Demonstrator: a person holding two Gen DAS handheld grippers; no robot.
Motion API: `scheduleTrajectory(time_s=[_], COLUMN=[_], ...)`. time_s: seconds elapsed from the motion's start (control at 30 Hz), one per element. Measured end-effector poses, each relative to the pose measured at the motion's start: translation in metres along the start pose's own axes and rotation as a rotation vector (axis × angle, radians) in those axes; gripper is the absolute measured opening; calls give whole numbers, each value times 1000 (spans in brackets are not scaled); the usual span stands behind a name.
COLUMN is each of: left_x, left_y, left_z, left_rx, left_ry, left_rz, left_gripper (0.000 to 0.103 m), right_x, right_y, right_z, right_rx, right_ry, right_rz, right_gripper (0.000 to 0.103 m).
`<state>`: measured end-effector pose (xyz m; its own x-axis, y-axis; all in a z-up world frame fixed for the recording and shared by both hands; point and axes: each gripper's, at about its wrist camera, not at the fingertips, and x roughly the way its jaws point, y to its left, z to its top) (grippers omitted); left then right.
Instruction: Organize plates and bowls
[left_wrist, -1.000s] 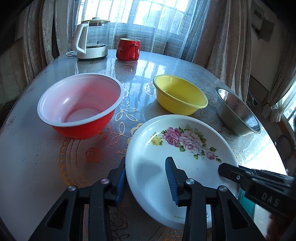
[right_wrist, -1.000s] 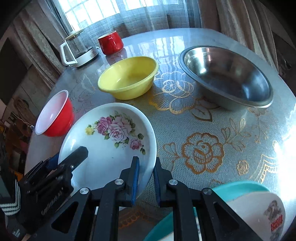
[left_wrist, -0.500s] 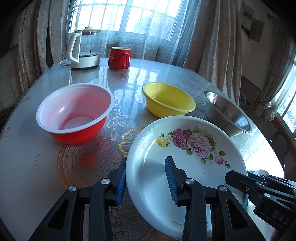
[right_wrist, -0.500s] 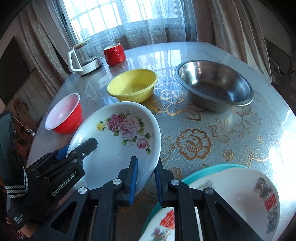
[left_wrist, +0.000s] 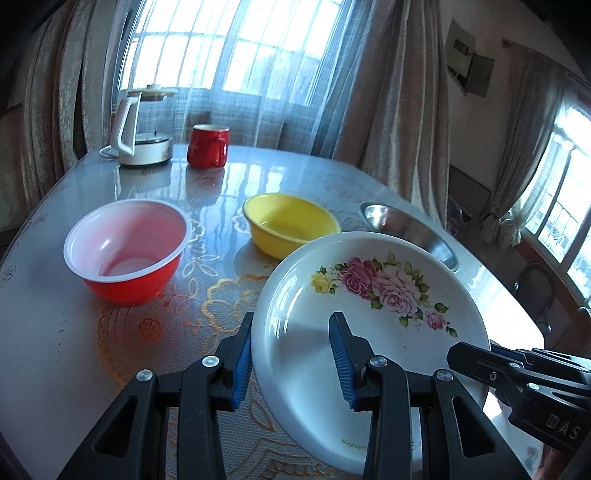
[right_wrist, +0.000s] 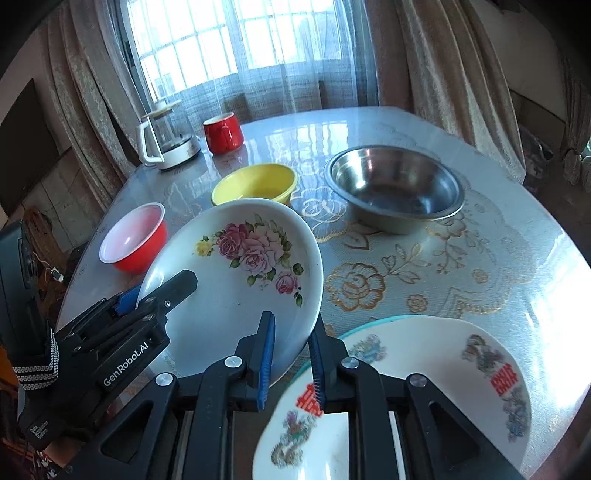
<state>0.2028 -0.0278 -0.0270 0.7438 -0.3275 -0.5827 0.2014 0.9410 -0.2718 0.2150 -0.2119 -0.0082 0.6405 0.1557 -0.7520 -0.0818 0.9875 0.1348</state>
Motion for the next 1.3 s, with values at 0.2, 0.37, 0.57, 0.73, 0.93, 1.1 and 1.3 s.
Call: scheduleTrajectory(time_s=[0.2, 0.37, 0.57, 0.73, 0.93, 1.1, 1.3], left_x=[-7, -11, -17, -19, -23, -24, -28], left_y=[-11, -23, -37, -48, -59, -70, -82], left_z=[-4, -9, -15, -20, -26, -30, -37], left_rx=[23, 51, 79, 105, 133, 158, 196], left_ry=[-12, -17, -23, -21, -22, -20, -17], left_rz=[-21, -39, -59, -75, -95, -111, -126], left_gripper=[39, 39, 39, 39, 39, 39, 39], right_x=[-14, -25, -36, -45, -55, -62, -69], right_y=[-3, -10, -19, -26, -36, -42, -51], right_z=[-8, -15, -24, -33, -43, -49, -57], right_rx=[5, 24, 49, 65, 89, 105, 126], right_ry=[-21, -28, -37, -41, -47, -50, -50], right_rz=[-15, -25, -38, -51, -62, -72, -87], right_gripper=[18, 18, 18, 18, 18, 18, 18])
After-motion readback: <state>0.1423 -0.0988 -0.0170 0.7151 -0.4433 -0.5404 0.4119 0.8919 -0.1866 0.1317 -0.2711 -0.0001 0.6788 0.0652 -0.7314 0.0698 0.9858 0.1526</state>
